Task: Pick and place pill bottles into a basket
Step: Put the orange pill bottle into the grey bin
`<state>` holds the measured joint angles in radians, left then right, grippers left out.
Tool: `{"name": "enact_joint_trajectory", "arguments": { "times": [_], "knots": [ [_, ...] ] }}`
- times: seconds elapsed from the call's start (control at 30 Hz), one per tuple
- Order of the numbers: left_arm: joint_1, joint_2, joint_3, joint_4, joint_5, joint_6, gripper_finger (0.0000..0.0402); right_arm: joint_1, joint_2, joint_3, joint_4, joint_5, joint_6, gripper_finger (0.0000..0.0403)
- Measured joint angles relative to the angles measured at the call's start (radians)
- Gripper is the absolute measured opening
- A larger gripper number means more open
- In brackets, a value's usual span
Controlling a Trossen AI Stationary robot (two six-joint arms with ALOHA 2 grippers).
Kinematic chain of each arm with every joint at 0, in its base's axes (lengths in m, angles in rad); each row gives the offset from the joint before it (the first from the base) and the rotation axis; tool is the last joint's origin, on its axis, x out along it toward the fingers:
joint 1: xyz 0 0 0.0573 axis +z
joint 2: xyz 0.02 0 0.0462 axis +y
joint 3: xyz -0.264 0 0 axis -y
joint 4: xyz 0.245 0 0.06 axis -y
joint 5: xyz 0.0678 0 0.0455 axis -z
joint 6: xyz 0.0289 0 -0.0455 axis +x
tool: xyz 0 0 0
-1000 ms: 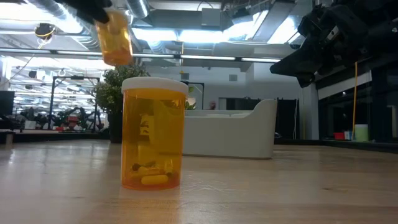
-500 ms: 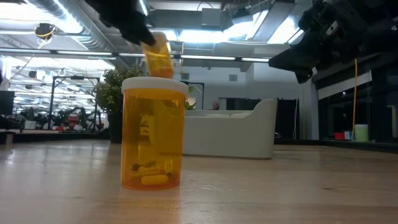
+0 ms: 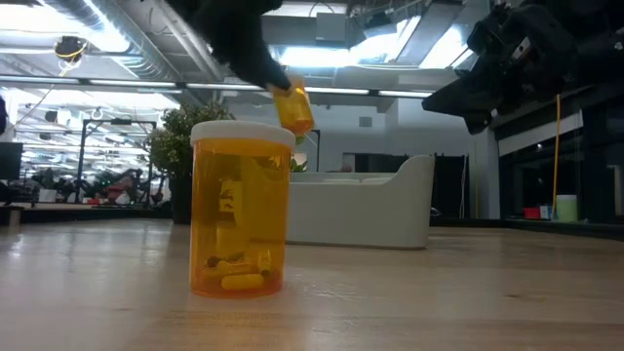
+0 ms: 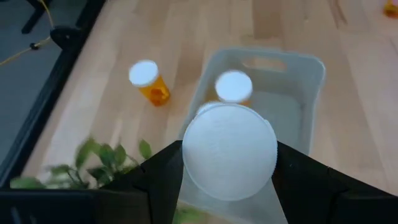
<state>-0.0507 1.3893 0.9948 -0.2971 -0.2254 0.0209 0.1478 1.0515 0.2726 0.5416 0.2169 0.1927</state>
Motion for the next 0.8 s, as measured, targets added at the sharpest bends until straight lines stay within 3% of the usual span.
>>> {"name": "enact_joint_trajectory", "arguments": {
  "times": [0.33,0.8],
  "knots": [
    [0.073,0.14,0.172,-0.179,0.011,0.109,0.0217,0.0,0.0,0.0,0.0,0.0,-0.015,0.0017],
    [0.092,0.172,0.177,-0.186,0.044,0.097,0.0217,0.001,0.0,0.0,-0.011,0.001,-0.013,0.0017]
  ]
}}
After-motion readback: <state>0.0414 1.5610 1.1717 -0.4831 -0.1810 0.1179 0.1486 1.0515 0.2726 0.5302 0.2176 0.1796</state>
